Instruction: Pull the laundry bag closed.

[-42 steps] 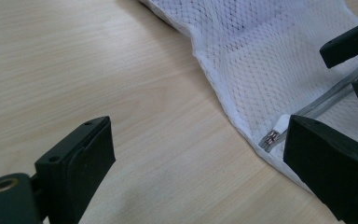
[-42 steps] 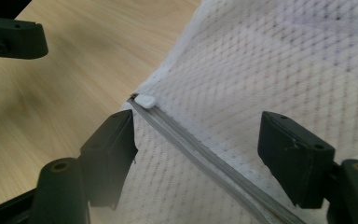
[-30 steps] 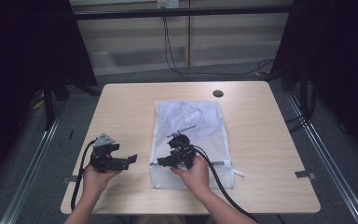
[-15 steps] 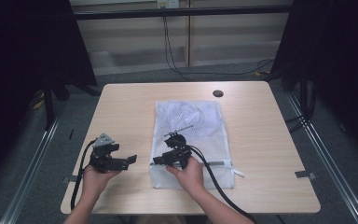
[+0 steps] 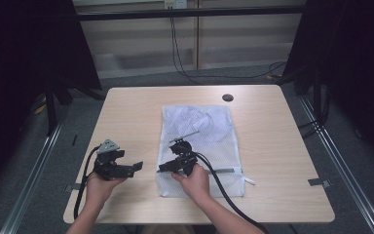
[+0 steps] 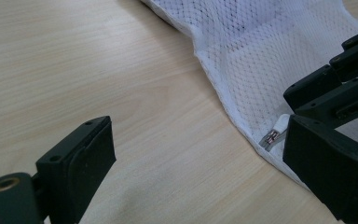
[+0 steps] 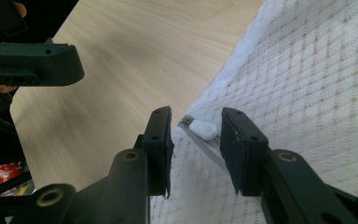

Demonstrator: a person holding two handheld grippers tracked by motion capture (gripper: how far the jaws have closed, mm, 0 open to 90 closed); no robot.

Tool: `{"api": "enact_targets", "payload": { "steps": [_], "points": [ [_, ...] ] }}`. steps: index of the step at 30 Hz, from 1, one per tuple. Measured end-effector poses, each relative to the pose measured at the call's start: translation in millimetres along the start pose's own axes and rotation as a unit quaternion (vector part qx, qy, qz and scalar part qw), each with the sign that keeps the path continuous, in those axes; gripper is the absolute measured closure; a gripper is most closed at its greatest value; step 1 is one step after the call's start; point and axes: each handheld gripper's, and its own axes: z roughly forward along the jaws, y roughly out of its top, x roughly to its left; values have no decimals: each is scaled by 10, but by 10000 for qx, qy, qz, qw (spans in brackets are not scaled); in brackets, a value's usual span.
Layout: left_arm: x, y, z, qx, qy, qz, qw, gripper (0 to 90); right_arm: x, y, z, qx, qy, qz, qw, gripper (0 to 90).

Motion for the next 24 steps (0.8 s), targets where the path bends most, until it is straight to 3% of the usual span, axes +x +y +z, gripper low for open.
{"api": "enact_targets", "payload": {
  "steps": [8, 11, 24],
  "points": [
    [-5, -1, 17, 24, 14, 16, 10000, 89, -14, 19, 63, 73, 76, 92, 9999, 641],
    [-10, -6, 21, 32, 20, 28, 10000, 88, -4, 17, 90, 73, 145, 84, 9998, 702],
    [-3, -14, 27, 68, 3, 23, 10000, 87, 12, 44, 147, 176, 168, 161, 9996, 786]
  ]
}}
